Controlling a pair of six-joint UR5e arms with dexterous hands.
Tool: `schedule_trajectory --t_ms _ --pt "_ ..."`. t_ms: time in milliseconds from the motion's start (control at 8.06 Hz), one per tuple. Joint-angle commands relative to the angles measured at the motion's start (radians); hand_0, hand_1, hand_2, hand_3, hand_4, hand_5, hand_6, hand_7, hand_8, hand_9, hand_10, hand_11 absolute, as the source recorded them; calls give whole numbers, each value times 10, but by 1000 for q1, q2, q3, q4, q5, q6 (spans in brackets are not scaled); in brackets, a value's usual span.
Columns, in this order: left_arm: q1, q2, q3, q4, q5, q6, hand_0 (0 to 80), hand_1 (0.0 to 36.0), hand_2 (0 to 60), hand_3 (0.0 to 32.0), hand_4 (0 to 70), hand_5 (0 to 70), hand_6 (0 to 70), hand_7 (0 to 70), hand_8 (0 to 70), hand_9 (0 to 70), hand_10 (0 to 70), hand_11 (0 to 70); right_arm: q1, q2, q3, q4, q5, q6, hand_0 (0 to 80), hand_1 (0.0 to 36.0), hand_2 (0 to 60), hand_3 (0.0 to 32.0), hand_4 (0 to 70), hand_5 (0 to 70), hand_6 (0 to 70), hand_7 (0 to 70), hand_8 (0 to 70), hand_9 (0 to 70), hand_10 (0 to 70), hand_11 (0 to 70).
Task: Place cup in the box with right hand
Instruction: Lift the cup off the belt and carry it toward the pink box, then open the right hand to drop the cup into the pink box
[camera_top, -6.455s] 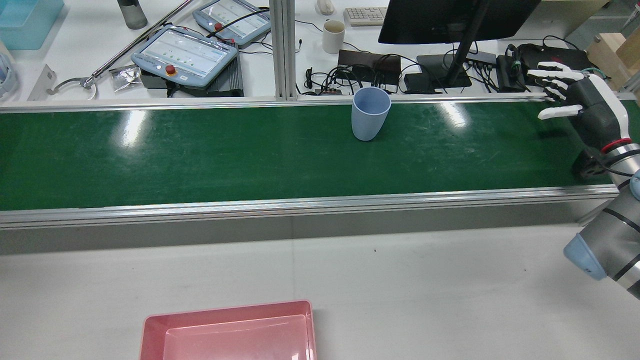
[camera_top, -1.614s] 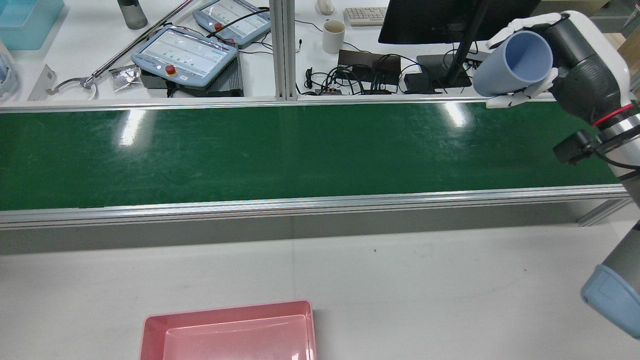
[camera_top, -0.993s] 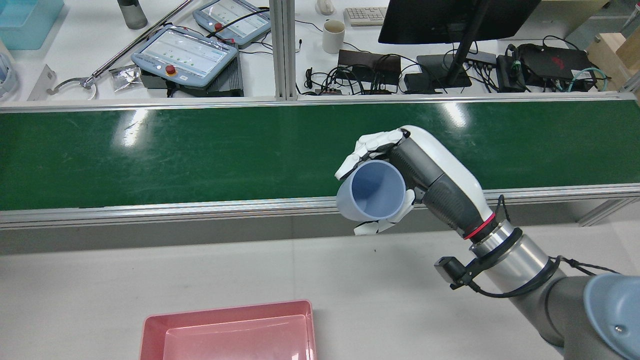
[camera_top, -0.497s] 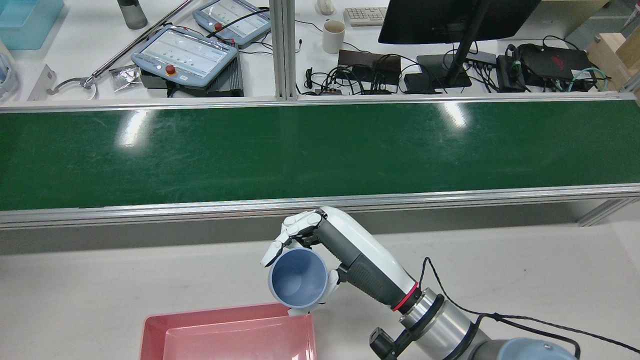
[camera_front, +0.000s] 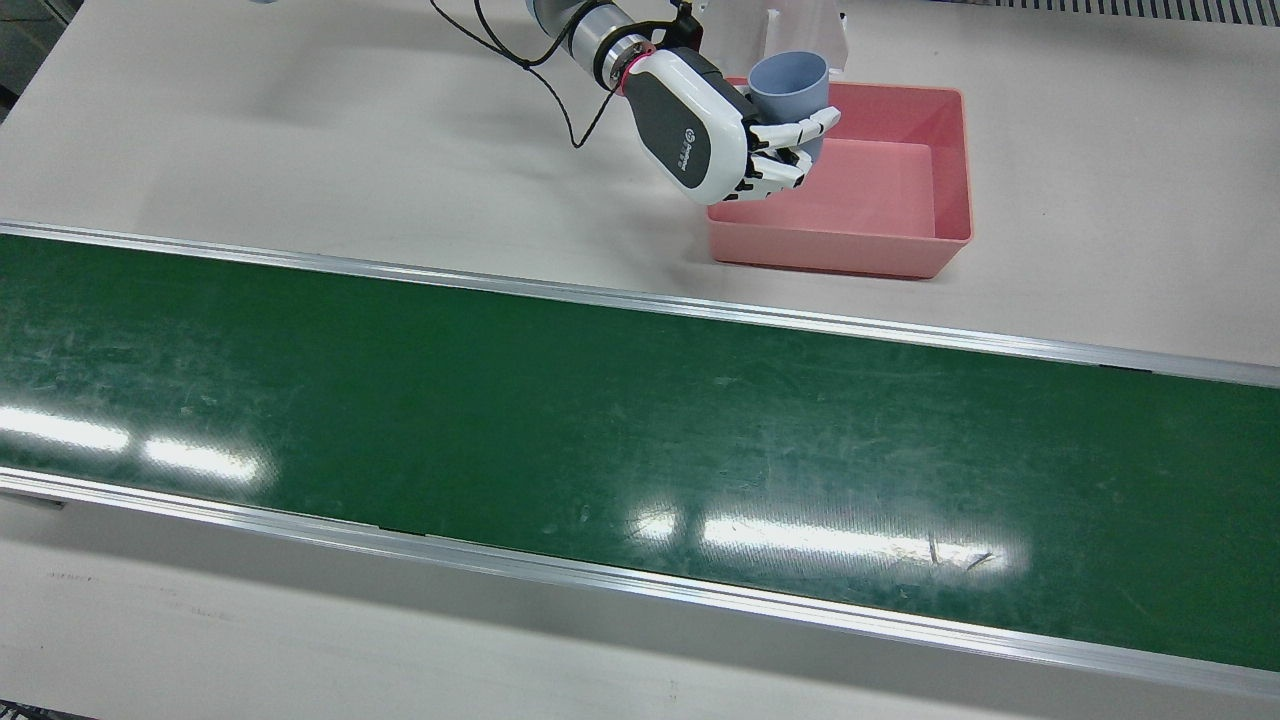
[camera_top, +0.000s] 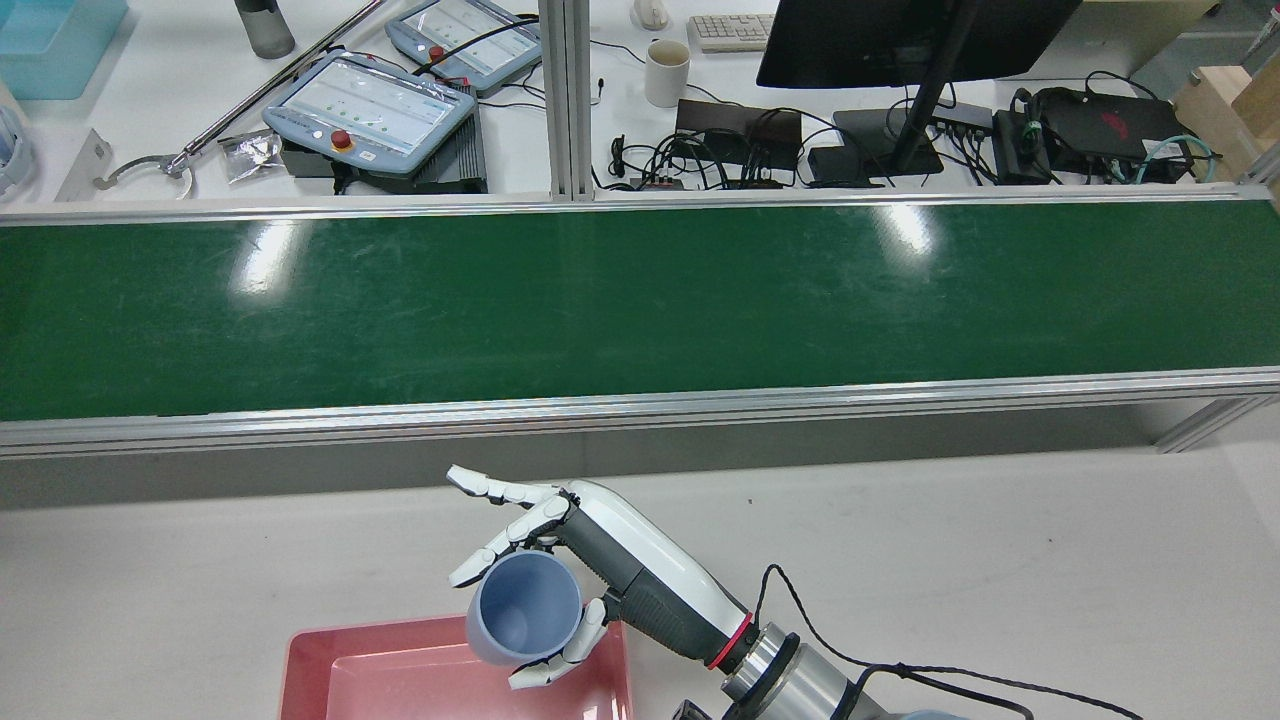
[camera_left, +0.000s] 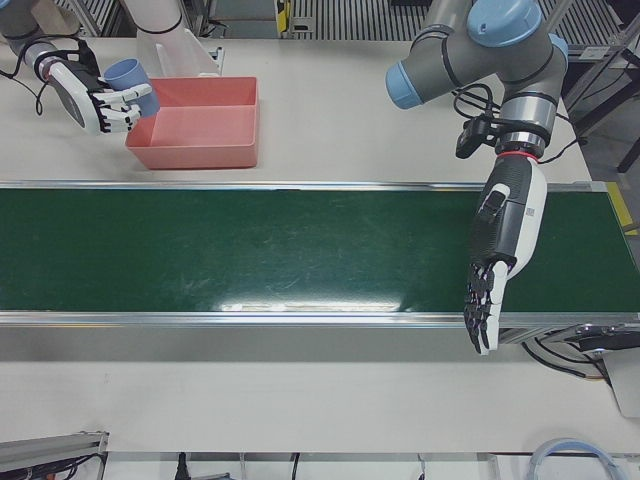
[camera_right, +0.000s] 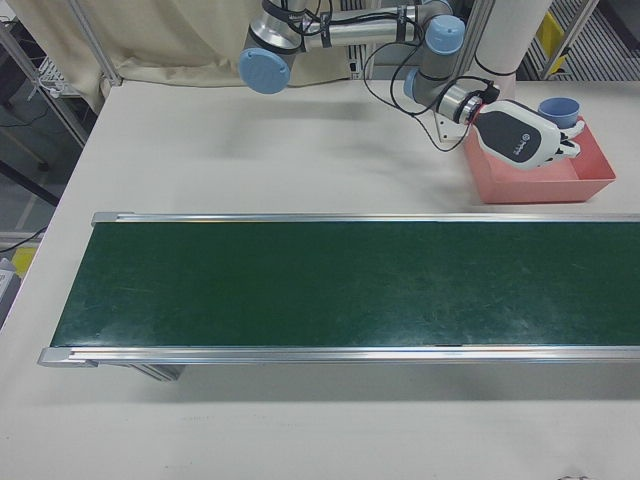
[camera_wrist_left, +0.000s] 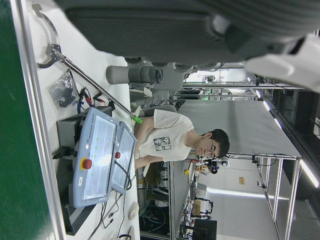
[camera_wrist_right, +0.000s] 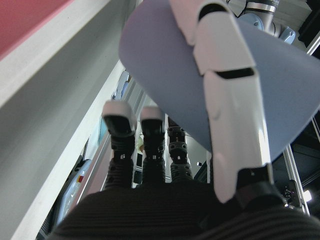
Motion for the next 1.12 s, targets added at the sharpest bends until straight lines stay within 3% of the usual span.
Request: schedule_trajectory --t_ms 0,124,248,372,497,621,745,869,993 --pt "0 0 1 1 0 0 0 0 0 0 0 0 0 0 0 0 0 0 25 43 -67 4 -59 36 491 0 0 76 465 35 61 336 122 152 124 179" --pt "0 0 2 -1 0 0 0 0 0 0 0 0 0 0 0 0 0 0 34 57 -82 4 -74 44 457 0 0 178 452 18 38 291 115 136 107 148" --pt "0 -2 2 -1 0 0 0 0 0 0 0 0 0 0 0 0 0 0 34 60 -86 4 -74 50 420 0 0 246 400 12 26 272 111 126 96 131" --pt "0 0 2 1 0 0 0 0 0 0 0 0 0 0 0 0 0 0 36 60 -86 4 -74 53 387 0 0 282 408 6 23 283 113 133 93 124" --pt "0 0 2 -1 0 0 0 0 0 0 0 0 0 0 0 0 0 0 40 60 -84 3 -74 71 385 0 0 286 442 5 27 308 118 146 99 132" --pt "0 0 1 -1 0 0 0 0 0 0 0 0 0 0 0 0 0 0 56 55 -75 -2 -77 117 394 0 0 256 508 5 36 340 124 162 108 145" --pt "0 0 1 -1 0 0 0 0 0 0 0 0 0 0 0 0 0 0 77 49 -45 -23 -88 149 427 0 0 116 670 11 70 441 151 216 138 188" --pt "0 0 1 1 0 0 0 0 0 0 0 0 0 0 0 0 0 0 140 40 -5 -55 -157 160 450 0 0 14 700 17 106 552 182 272 165 227" --pt "0 0 1 1 0 0 0 0 0 0 0 0 0 0 0 0 0 0 193 40 11 -66 -218 197 480 0 0 0 700 34 187 700 256 397 214 300"
